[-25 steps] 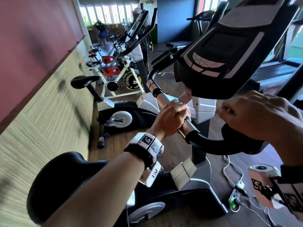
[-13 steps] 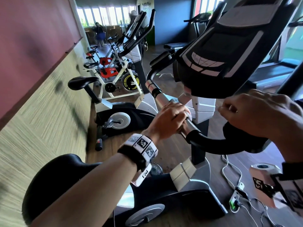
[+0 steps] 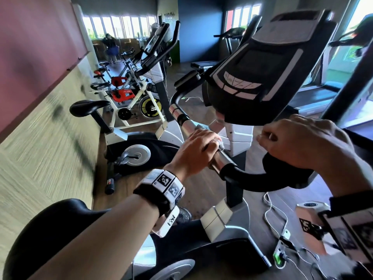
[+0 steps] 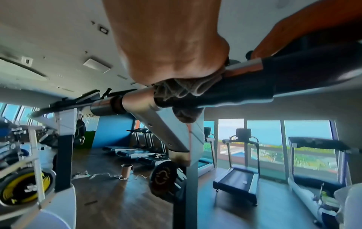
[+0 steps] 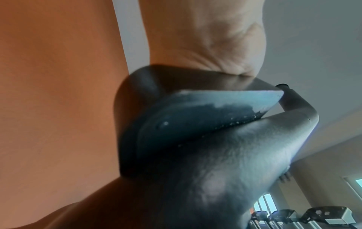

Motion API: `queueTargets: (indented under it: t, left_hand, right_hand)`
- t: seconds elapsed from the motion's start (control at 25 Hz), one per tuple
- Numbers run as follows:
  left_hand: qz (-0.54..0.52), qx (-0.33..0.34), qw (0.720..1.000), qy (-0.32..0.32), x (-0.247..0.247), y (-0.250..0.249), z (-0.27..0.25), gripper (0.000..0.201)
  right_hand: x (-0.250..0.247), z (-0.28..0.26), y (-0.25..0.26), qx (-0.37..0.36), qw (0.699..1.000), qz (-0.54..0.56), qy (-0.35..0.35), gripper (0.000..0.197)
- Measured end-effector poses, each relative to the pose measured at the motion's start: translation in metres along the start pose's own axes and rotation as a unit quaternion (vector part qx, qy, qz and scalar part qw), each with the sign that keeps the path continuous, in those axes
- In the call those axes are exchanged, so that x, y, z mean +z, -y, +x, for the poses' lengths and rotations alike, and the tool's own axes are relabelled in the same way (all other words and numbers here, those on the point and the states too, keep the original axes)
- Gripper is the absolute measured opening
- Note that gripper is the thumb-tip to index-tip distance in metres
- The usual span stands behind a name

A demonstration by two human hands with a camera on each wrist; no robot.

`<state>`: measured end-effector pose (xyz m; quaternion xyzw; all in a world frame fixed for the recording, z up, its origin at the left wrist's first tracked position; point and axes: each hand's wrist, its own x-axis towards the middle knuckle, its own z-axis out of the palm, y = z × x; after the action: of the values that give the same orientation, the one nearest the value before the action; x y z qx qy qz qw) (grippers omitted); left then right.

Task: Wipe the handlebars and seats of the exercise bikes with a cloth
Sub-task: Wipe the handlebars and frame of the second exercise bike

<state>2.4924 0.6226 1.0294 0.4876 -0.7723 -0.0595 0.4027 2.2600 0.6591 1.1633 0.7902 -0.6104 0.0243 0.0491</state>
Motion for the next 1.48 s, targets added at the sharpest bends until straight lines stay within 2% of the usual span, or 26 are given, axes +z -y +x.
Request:
queueTargets:
  t: [0.08,0.16,0.24,0.36,0.4,0.44,0.52,0.64,0.68,0.76,0.84,0.88,0.92,1.0,1.12,1.16,1.24,1.32,1.36,1.4,1.48]
  left_hand:
    - [-0.009,-0.011,0.999,-0.052,0.012,-0.007,-0.01,0.036]
    - [-0.02,0.008,0.994,-0.107,0.023,-0.012,-0.026,0.038]
    - [-0.015,0.022,0.996,-0.088,0.018,-0.006,-0.025,0.04]
    - [0.012,0.002,1.0,0.015,0.001,0.004,0.0,0.035]
    - [0.016,-0.01,0.999,0.027,-0.001,0.002,0.006,0.033]
    - [0.014,-0.022,0.999,0.021,0.001,-0.001,0.008,0.032]
    - [-0.004,-0.02,0.999,-0.034,0.01,-0.012,0.0,0.03]
    - [-0.042,0.042,0.994,-0.092,0.027,-0.033,-0.028,0.03]
    - [-0.04,0.065,0.993,-0.095,0.028,-0.037,-0.034,0.03]
    - [-0.019,0.088,0.994,-0.056,0.019,-0.032,-0.028,0.032]
    - [0.002,0.062,0.998,0.005,0.006,-0.016,-0.012,0.035]
    - [0.005,0.037,0.999,0.013,0.002,-0.01,-0.005,0.037]
    - [0.007,0.017,1.0,0.0,0.002,-0.006,0.0,0.037]
    - [-0.002,0.006,0.998,-0.07,0.015,-0.016,-0.009,0.036]
    - [-0.033,0.061,0.988,-0.141,0.034,-0.04,-0.044,0.032]
    - [-0.03,0.082,0.986,-0.141,0.032,-0.04,-0.046,0.032]
    - [-0.02,0.096,0.992,-0.08,0.018,-0.03,-0.031,0.033]
    - [-0.005,0.073,0.997,-0.006,0.006,-0.023,-0.01,0.036]
    - [0.005,0.057,0.998,0.003,0.005,-0.024,-0.005,0.035]
    - [-0.003,0.039,0.999,-0.011,0.008,-0.027,-0.004,0.034]
    - [-0.029,-0.002,0.996,-0.082,0.019,-0.034,-0.011,0.03]
  right_hand:
    - [0.001,-0.001,0.001,0.005,1.0,-0.001,0.009,0.037]
    - [0.0,-0.002,0.003,0.011,1.0,-0.011,0.011,0.038]
    - [-0.001,-0.002,0.003,0.016,1.0,-0.011,0.013,0.037]
    - [-0.001,-0.003,0.005,0.016,1.0,-0.013,0.013,0.036]
    - [-0.001,-0.003,0.004,0.014,1.0,-0.012,0.008,0.036]
    - [0.0,-0.002,0.003,0.012,1.0,-0.011,0.005,0.036]
    - [0.0,-0.001,0.002,0.007,1.0,-0.005,0.006,0.035]
    - [0.002,0.0,0.002,0.009,1.0,-0.003,0.0,0.035]
    - [0.002,-0.001,0.002,0.008,1.0,-0.005,-0.002,0.035]
    - [0.0,-0.004,0.002,0.006,1.0,-0.006,-0.001,0.038]
    - [-0.001,-0.006,0.003,0.004,1.0,-0.002,-0.001,0.039]
    - [-0.001,-0.007,0.003,0.004,1.0,-0.001,-0.002,0.04]
    - [-0.001,-0.006,0.003,0.001,1.0,0.0,-0.005,0.04]
    - [0.003,-0.004,0.001,-0.005,1.0,0.001,-0.004,0.042]
    - [0.006,0.0,-0.002,-0.007,1.0,-0.005,-0.018,0.043]
    - [0.006,0.0,-0.002,-0.007,1.0,-0.006,-0.023,0.043]
    - [0.006,-0.002,-0.001,-0.005,1.0,-0.006,-0.025,0.042]
    - [0.006,-0.002,-0.002,-0.003,1.0,-0.005,-0.026,0.042]
    - [0.005,-0.002,-0.002,-0.003,1.0,-0.001,-0.023,0.041]
    - [0.004,-0.002,-0.002,-0.007,1.0,0.005,-0.023,0.04]
    - [0.009,-0.003,-0.004,-0.006,0.999,0.018,-0.028,0.038]
